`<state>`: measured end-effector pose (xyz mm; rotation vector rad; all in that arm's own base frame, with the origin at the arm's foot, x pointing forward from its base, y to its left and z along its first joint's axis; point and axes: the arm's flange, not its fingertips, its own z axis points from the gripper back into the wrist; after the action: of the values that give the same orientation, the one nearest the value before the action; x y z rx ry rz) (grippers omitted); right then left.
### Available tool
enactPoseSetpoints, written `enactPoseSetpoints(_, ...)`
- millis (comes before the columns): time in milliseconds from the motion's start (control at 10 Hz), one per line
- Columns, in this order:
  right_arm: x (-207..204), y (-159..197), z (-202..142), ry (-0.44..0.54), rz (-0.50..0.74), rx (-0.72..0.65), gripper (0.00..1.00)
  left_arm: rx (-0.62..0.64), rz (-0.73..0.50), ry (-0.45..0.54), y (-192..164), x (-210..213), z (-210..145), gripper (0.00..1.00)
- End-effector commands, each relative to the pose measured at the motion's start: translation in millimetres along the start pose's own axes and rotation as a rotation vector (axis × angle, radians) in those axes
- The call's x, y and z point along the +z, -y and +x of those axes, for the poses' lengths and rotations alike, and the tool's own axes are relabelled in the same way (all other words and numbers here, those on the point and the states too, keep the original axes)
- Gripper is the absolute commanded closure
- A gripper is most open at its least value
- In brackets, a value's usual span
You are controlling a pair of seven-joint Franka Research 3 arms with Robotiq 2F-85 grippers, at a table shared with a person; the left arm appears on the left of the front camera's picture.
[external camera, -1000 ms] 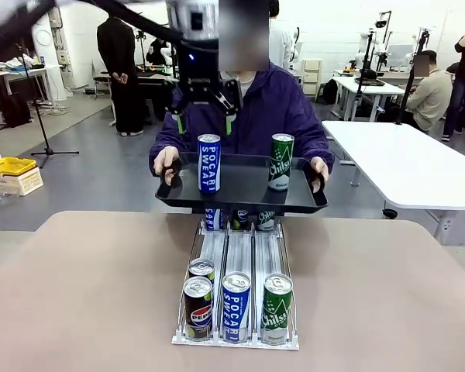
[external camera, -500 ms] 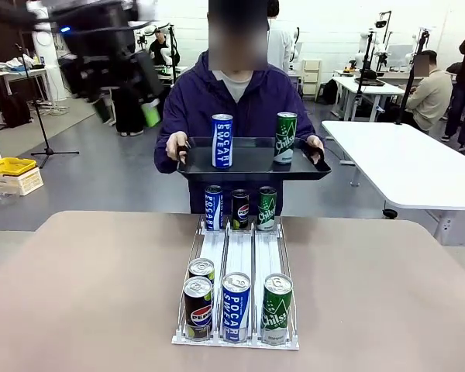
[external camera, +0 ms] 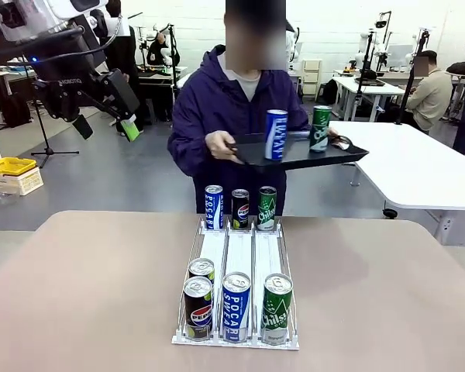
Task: Retrieve and hand over the desired beverage to the person.
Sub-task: Place the picked can on the Handle tray extended by the person.
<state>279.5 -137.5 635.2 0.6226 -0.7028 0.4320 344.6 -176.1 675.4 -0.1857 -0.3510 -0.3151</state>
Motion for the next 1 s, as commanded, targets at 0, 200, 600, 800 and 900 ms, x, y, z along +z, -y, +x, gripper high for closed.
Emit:
enactPoseSetpoints(0,-0.7,0.4,1.1,0.021,0.03,0.015,0.0,-0.013,0.005,-0.009,2.3,2.3,-2.6,0.0)
enactPoseSetpoints(200,-0.7,0.4,1.1,0.021,0.03,0.015,0.0,-0.013,0.005,-0.009,2.3,2.3,-2.6,0.0)
enactPoseSetpoints(600,-0.7,0.4,1.1,0.021,0.03,0.015,0.0,-0.013,0.005,-0.009,2.3,2.3,-2.6,0.0)
enactPoseSetpoints(800,-0.7,0.4,1.1,0.021,0.03,0.015,0.0,-0.013,0.005,-0.009,2.3,2.3,-2.6,0.0)
enactPoseSetpoints(900,-0.7,0.4,1.1,0.021,0.03,0.015,0.0,-0.005,0.001,-0.004,1.8,0.6,-1.1,0.0)
